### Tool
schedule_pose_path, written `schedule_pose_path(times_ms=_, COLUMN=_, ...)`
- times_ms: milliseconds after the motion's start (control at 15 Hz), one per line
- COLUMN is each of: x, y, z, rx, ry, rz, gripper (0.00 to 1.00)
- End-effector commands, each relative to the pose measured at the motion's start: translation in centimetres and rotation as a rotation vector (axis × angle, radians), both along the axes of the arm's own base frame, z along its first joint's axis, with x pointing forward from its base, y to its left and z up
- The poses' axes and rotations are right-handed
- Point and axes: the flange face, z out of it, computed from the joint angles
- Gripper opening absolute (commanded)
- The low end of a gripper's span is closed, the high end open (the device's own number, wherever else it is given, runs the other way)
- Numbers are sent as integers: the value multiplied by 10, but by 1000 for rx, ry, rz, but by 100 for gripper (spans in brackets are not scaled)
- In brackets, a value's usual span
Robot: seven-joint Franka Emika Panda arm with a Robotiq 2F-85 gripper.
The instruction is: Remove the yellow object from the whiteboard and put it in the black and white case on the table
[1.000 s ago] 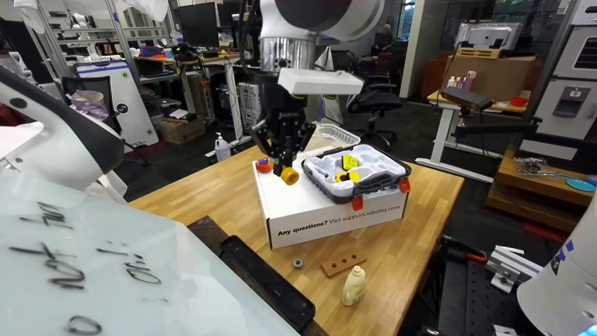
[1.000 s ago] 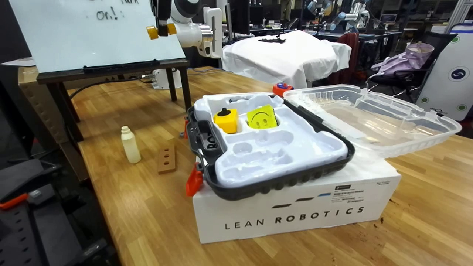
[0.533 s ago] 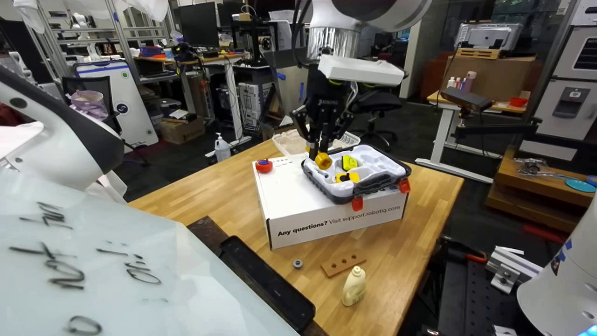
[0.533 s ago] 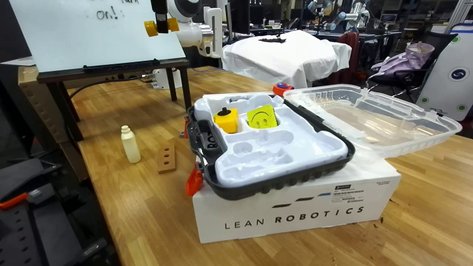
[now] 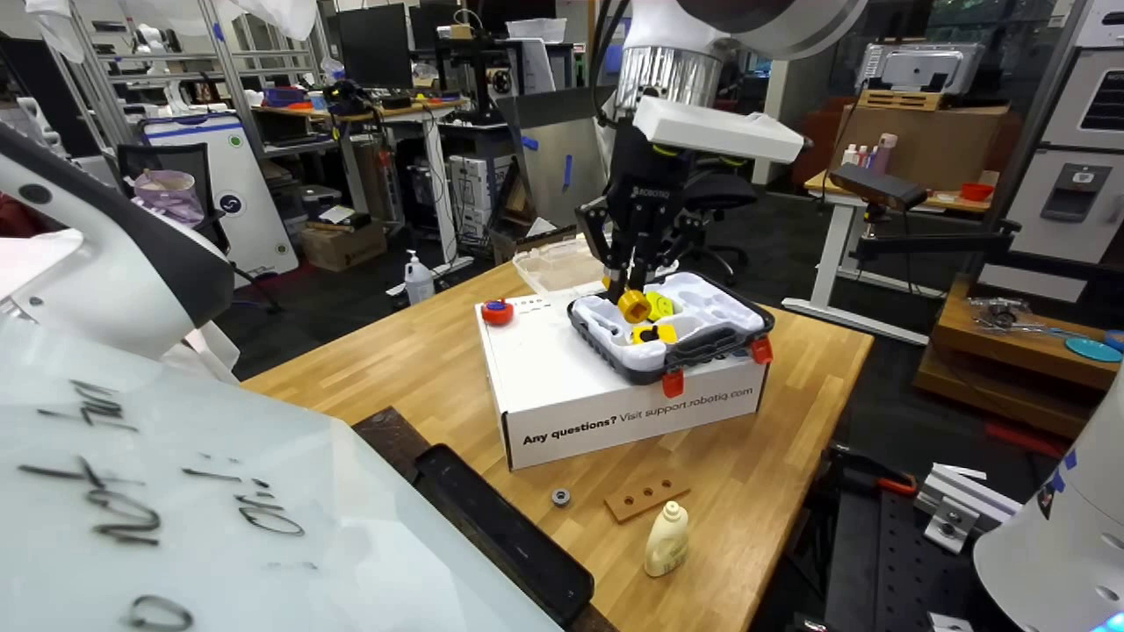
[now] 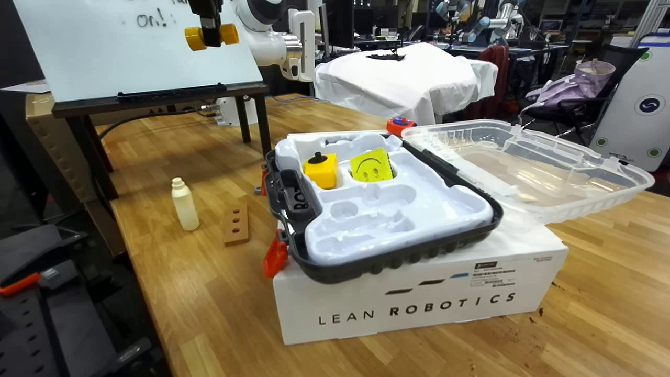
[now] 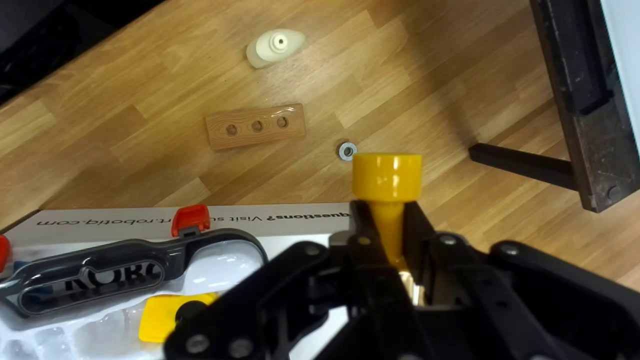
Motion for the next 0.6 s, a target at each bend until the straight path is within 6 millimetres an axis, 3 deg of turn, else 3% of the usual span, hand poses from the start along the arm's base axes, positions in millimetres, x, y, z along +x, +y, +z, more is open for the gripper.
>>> schedule_pose_path(times_ms=0, x=0, y=0, z=0, rx=0, ry=2, rz=0, gripper=18)
schedule_pose_path(times_ms=400, x=0, y=0, z=0, rx=0, ry=2, rz=1, gripper=18)
schedule_pose_path(times_ms=467, x=2, y=0, z=-2, rx=0, ry=9, rz=-4, gripper=5)
schedule_pose_path(times_ms=533, x=7, y=-3, z=-4, rx=22, ry=17, rz=-18, gripper=5)
